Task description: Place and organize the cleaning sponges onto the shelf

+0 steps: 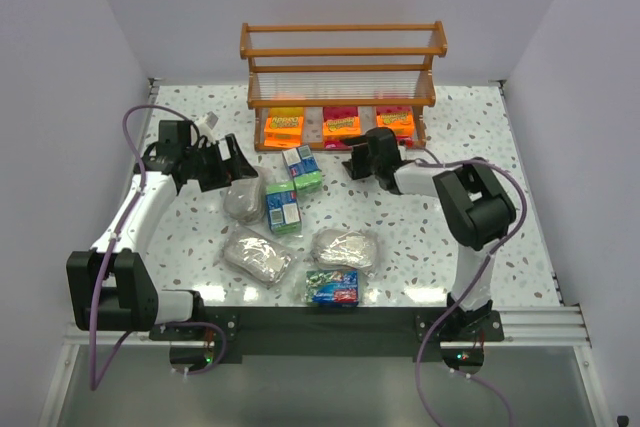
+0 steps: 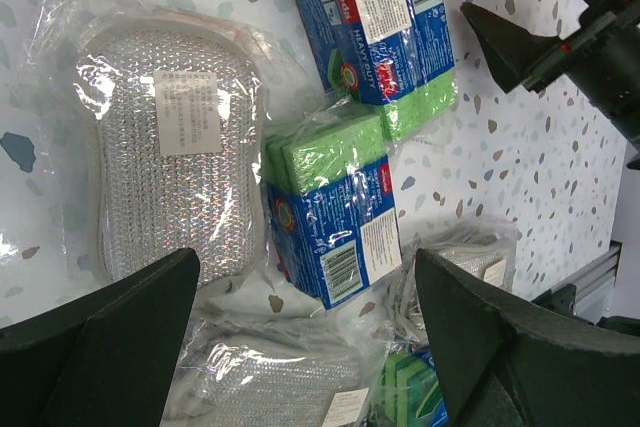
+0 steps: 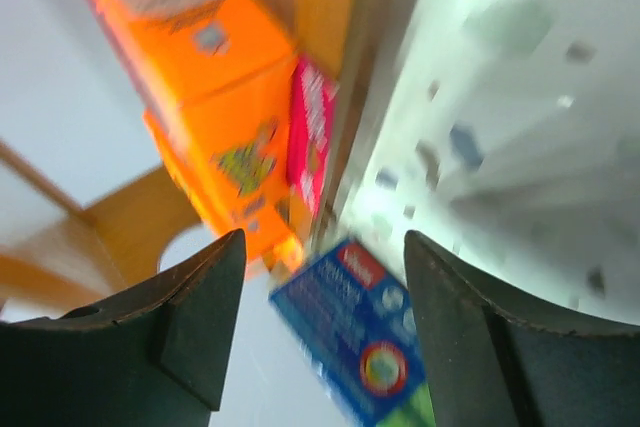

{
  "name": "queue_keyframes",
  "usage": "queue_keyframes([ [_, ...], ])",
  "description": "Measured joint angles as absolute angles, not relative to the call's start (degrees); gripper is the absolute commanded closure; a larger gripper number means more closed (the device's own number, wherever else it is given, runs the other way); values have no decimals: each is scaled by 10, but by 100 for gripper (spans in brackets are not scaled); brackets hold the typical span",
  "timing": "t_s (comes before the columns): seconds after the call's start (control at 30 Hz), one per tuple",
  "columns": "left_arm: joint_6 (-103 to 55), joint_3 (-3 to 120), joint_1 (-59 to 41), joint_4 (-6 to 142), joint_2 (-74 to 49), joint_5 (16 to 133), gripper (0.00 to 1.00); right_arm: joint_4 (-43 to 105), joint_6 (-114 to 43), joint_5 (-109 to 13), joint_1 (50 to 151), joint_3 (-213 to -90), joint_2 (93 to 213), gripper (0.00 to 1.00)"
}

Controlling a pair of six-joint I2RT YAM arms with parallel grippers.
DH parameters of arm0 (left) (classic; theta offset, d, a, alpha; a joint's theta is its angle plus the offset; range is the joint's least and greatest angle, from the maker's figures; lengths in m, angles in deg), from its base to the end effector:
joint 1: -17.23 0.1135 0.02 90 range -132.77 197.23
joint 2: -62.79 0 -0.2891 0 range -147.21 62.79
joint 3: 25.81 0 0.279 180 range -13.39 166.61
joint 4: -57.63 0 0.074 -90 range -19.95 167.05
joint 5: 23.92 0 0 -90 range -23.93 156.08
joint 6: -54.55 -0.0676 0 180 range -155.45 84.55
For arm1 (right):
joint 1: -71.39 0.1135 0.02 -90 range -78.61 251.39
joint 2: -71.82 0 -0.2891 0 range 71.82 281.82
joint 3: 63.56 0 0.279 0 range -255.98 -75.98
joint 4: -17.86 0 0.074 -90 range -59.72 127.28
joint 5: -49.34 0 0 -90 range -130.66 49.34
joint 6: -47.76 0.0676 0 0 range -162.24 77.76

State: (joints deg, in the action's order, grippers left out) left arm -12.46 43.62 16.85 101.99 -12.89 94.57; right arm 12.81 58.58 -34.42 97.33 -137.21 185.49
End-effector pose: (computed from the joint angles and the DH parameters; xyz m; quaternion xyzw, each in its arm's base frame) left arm 0.3103 -0.0343 0.2601 -0.0976 0.9111 -0.2930 0.2730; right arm 0.4218 0.1970 0.1179 0.5583 0.6879 0.3908 0.2498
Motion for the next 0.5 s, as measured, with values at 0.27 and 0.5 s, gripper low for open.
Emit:
queue_keyframes([
  [0.27,-120,436,169,1008,-129,949,7,242,441,-427,974,-1383,1728,30],
  [0.5,-119,432,169,996,-131,959,7,334,374,-456,1016,-1341,1641,31],
])
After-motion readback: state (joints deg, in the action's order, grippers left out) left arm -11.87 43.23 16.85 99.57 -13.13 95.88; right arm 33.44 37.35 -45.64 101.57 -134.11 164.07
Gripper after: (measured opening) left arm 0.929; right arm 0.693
